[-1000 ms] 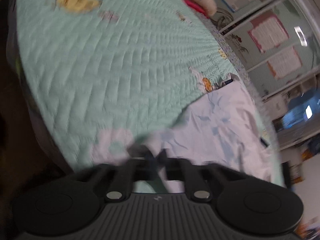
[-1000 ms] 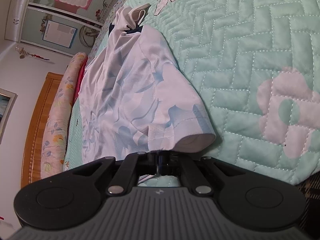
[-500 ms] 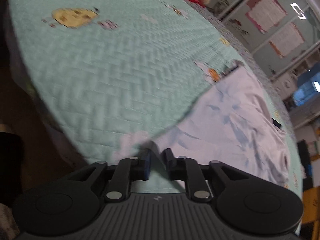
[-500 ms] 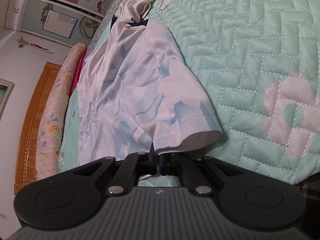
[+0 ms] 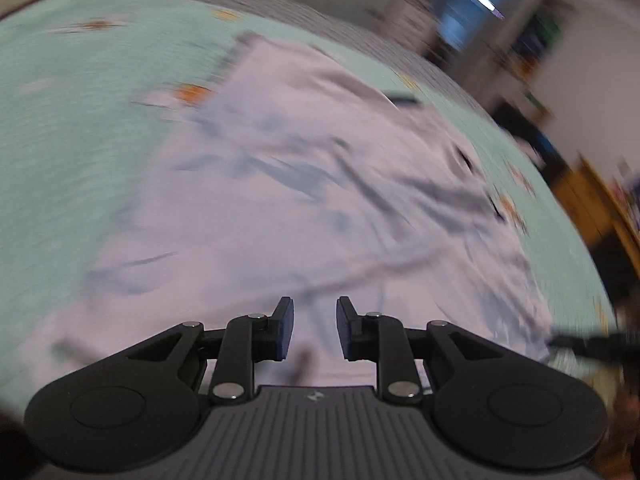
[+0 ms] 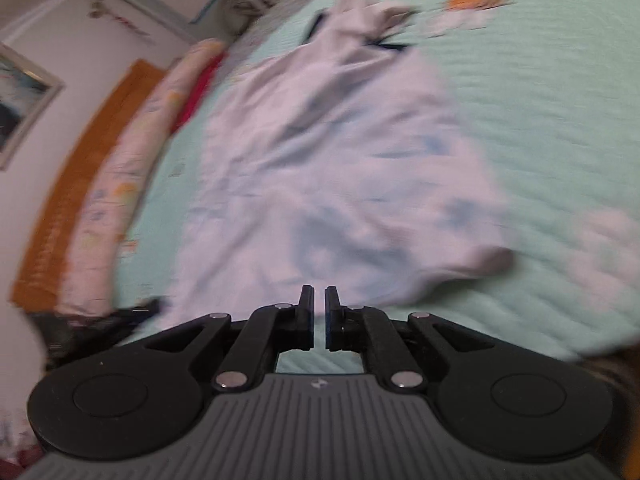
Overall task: Fold clothes
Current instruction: 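Open both grippers and release the shirt on the quilt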
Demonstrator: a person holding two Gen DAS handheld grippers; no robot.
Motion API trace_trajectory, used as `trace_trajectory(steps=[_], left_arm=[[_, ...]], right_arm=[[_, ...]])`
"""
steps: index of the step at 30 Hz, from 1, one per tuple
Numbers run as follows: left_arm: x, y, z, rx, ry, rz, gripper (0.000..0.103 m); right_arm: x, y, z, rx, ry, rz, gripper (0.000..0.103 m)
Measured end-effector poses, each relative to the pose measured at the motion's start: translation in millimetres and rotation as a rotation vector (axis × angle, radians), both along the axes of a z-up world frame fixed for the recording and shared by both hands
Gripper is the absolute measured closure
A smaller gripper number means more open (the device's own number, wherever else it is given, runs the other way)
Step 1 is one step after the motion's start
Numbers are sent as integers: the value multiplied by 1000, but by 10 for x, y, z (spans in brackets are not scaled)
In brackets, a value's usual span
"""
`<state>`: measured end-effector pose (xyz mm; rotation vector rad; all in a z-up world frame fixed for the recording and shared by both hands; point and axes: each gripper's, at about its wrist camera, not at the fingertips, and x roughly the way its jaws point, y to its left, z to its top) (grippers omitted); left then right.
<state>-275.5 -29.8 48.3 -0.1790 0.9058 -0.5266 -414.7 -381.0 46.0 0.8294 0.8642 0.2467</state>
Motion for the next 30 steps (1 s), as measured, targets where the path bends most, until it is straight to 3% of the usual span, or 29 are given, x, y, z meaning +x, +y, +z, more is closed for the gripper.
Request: trace_trajectory(steps=[2, 4, 6, 10, 13, 17, 19, 23, 25, 26, 28, 30], left_arm=[[183, -168, -159, 71, 8, -57, 77], [373, -231, -257, 113, -12, -98, 79], [611, -164, -238, 108, -10, -32, 87], [798, 1, -197, 125, -45, 97, 87], [786, 127, -179, 170, -87, 202, 87], [295, 250, -40, 63, -106, 192, 82], [22, 273, -1, -17, -91, 177, 78], [-44, 240, -219, -15, -37, 177, 74], [-76, 224, -327, -14, -10, 177, 97], [51, 301, -336, -55, 24, 209, 102], [221, 393, -278, -99, 45, 258, 100], [310, 424, -148, -104, 20, 295, 94]], right_arm=[[351, 138, -80, 50, 9, 66, 98], [749, 268, -213, 25, 38, 127, 98], [1127, 299, -352, -4, 61, 141, 102], [1655, 91, -491, 20, 38, 26, 103], [1600, 95, -351, -29, -18, -4, 97], [1108, 328, -68, -132, -107, 130, 96], [827, 418, -48, -105, -98, 188, 95], [526, 506, -239, -23, -11, 182, 93], [498, 434, -405, 38, 17, 124, 94], [496, 392, -477, 84, 25, 90, 94], [515, 361, -483, 131, 45, 50, 94], [470, 373, -355, 87, 10, 59, 88]])
